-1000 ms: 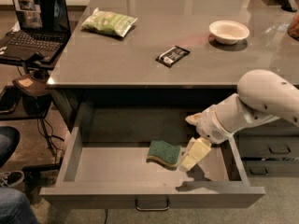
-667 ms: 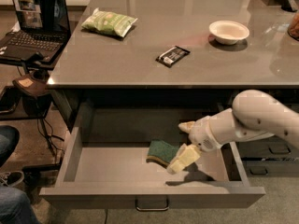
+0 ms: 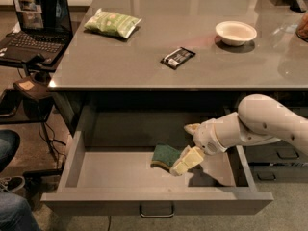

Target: Pick sponge from top drawer and place on counter

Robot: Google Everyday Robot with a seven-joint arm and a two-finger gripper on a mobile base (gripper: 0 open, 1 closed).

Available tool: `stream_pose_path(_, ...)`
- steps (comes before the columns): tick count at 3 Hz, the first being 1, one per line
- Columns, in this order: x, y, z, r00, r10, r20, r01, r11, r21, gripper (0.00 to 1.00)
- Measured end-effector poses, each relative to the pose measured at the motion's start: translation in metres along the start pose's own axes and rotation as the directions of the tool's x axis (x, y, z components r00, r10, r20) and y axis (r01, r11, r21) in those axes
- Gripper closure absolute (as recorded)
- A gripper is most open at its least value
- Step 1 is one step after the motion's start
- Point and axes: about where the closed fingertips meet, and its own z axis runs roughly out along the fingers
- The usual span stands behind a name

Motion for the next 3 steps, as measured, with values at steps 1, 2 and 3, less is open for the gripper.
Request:
stream_pose_path(1, 0.004, -0.004, 0.007, 1.0, 0.014, 0.027, -0.016, 0.9981, 0.06, 0.0)
stream_pose_path(2, 0.021, 0.002, 0.038, 0.994, 0.088, 0.064, -0.095, 0.988, 0.122, 0.0)
stream_pose_path(3, 0.018, -0.015, 0.037, 0.993, 0.083, 0.084, -0.098, 0.9762, 0.193, 0.0)
